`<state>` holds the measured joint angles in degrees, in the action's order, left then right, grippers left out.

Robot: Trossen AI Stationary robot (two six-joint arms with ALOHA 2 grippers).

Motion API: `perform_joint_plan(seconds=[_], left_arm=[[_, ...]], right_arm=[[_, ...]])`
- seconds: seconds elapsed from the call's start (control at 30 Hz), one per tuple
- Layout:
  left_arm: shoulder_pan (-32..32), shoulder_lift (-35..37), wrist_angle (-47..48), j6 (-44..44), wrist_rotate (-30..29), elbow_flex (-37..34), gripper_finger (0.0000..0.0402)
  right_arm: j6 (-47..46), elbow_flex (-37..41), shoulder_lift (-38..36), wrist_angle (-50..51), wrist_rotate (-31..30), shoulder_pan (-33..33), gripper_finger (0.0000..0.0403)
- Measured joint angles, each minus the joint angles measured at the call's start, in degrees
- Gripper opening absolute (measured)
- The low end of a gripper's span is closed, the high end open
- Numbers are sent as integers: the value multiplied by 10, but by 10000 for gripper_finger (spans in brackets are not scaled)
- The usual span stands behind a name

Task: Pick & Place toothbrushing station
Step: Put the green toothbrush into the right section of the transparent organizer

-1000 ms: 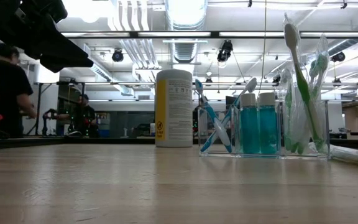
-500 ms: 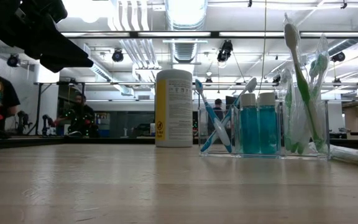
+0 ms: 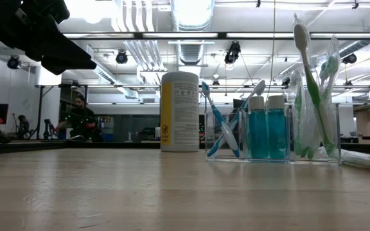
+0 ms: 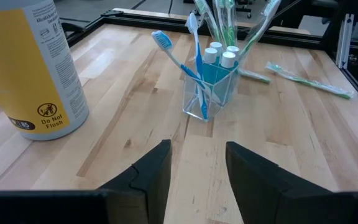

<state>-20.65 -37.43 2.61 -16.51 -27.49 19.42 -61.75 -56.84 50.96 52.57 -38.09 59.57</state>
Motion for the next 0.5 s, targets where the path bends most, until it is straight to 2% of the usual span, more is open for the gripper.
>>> perform_joint_plan(seconds=[0.37, 0.5], left_arm=[[0, 0, 0, 0, 0, 0, 157], [0, 0, 0, 0, 0, 0, 157]], right_arm=[[22, 0, 1, -143, -143, 0, 8], [18, 0, 8, -166, -171, -10, 8]])
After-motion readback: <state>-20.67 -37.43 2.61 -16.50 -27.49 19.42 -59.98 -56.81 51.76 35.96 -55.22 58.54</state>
